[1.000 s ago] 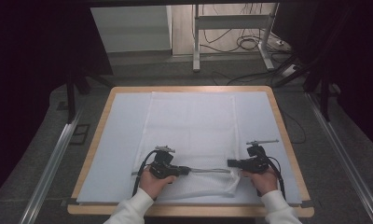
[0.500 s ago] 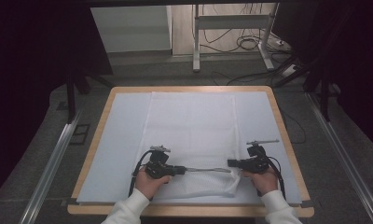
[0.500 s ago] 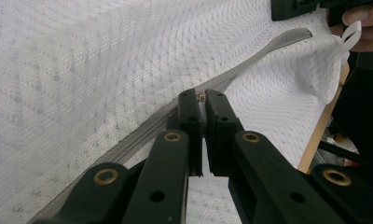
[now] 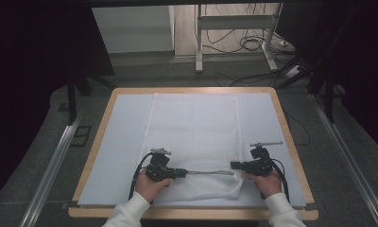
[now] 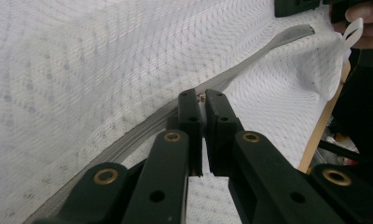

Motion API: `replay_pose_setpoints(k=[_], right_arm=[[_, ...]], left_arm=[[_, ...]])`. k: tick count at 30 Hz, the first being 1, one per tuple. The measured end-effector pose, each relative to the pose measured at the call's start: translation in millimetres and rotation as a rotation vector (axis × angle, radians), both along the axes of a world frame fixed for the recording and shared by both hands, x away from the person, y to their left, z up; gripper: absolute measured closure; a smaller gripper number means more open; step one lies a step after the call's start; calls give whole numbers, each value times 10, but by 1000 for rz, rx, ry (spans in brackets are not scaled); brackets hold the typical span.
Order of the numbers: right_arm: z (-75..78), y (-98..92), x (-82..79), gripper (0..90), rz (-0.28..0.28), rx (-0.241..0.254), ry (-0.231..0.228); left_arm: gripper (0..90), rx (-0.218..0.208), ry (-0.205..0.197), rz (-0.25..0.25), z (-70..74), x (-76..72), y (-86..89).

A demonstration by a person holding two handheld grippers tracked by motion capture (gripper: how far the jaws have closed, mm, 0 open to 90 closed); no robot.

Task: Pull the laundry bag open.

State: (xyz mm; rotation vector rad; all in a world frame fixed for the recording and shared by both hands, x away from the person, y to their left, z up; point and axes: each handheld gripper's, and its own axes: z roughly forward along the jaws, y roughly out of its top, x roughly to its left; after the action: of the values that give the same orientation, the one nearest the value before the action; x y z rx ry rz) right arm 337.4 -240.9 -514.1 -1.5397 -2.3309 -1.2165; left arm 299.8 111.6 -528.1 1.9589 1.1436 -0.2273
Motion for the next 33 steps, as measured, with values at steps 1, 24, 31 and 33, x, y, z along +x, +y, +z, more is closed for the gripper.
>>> replay_pose_setpoints(k=[1,24,31,33], right_arm=[[0,0,0,885,0,0,-1],[-19,-18,5,884,-1,-11,-6],[-23,-18,5,884,-2,-10,-4],[-25,-21,7,885,-2,-9,-4]], left_arm=[[870,-2,2,3,-5,-3,13],[870,13,1,61,-5,-55,321],[870,8,3,74,-5,-66,422],[870,4,5,82,-6,-70,452]])
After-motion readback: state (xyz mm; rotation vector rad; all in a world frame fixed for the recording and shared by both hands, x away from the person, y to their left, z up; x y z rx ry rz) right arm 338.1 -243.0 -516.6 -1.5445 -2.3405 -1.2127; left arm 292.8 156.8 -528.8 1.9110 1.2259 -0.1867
